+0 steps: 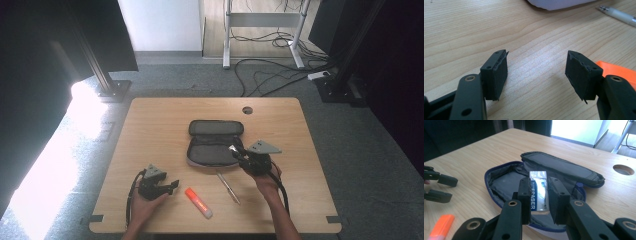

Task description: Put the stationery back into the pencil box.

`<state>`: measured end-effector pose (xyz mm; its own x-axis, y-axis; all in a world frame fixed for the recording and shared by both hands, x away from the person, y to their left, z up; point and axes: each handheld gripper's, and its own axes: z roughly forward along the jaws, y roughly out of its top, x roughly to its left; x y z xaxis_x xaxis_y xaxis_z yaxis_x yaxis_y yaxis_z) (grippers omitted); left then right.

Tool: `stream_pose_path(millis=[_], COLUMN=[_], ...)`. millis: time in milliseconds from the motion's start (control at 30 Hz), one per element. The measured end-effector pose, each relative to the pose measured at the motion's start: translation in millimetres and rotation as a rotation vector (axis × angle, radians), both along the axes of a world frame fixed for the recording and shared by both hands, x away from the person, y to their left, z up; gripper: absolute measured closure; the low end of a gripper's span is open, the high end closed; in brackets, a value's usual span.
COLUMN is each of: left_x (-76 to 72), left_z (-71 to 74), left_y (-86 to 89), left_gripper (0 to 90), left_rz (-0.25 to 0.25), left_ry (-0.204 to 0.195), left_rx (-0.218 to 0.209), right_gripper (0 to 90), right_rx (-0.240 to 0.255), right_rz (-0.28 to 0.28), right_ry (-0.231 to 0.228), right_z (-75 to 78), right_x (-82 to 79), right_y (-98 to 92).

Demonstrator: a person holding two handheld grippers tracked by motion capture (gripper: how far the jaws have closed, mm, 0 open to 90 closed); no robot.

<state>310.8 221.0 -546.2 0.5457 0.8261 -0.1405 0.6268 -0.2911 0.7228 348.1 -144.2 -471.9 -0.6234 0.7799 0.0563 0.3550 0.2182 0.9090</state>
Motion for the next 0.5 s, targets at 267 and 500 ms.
stream_pose_path(millis=[267, 500], left_x=[-0.4, -0.3], left_z=[0.0, 0.0], left_y=[-0.7, -0.7], left_gripper=[34.5, 34.5], left_rz=[0.001, 0.001], left_ry=[0.000, -0.001], left_rx=[0.000, 0.001], right_gripper=[72.9, 72.9], right_rx=[-0.022, -0.050], right_rz=[0.000, -0.003], right_ry=[0.032, 0.059], right_z=[-6.2, -11.6], right_x=[16.9, 33.2], right_y=[10.9, 17.6])
